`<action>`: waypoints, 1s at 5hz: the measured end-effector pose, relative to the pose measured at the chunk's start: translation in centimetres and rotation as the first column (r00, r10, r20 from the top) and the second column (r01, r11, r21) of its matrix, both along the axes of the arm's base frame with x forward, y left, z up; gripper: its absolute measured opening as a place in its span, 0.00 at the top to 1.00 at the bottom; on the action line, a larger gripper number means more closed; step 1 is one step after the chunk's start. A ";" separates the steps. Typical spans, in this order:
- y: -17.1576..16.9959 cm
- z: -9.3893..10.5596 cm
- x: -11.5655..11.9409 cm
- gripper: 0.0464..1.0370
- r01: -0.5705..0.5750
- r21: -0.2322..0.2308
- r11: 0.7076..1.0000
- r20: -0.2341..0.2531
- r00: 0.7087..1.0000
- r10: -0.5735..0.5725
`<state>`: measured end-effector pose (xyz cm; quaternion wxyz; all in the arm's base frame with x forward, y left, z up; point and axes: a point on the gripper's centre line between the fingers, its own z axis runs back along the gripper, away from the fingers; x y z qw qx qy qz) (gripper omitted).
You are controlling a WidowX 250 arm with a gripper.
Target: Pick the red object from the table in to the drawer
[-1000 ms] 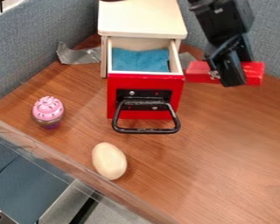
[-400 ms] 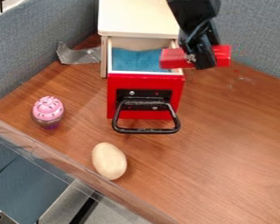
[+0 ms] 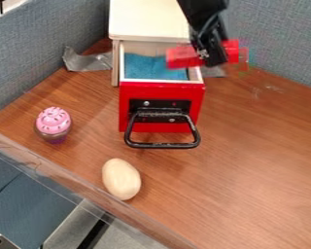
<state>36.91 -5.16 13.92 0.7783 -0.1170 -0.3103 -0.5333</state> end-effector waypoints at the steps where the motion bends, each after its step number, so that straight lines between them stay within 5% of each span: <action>1: 1.3 -0.6 0.5 0.48 -0.083 -0.007 0.997 -0.040 0.996 0.083; 3: 4.0 -0.8 1.7 0.48 -0.319 -0.025 0.947 -0.105 0.943 0.315; 5: 5.3 -2.0 1.7 0.48 -0.515 -0.021 0.857 -0.176 0.846 0.504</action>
